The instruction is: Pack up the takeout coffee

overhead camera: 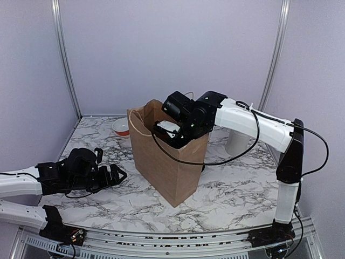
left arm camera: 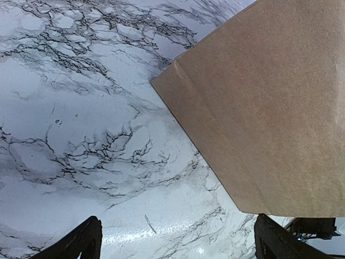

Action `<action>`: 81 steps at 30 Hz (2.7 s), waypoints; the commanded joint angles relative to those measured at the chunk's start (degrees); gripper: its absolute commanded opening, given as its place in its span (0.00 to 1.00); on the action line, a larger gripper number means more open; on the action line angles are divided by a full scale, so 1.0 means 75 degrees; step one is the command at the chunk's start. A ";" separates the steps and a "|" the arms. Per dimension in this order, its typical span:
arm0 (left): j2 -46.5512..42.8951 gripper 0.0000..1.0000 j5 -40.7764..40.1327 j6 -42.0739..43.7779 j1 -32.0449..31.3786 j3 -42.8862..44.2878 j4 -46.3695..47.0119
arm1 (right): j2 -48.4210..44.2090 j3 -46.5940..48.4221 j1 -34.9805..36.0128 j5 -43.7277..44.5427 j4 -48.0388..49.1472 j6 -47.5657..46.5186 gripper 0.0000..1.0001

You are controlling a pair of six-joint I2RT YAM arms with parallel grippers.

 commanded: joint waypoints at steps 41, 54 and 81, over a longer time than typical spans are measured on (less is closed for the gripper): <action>-0.0438 0.99 0.0557 0.0668 0.0068 0.0568 0.0113 | -0.1439 -0.3245 0.0409 -0.0539 0.0663 0.0666 0.61; -0.0421 0.99 0.0581 0.0668 0.0067 0.0527 0.0155 | -0.1185 -0.3045 0.0399 -0.0174 0.0608 0.0632 0.62; -0.0319 0.99 0.0557 0.0691 0.0068 0.0515 0.0177 | -0.1590 -0.2432 0.0414 0.0142 -0.0101 0.0913 0.62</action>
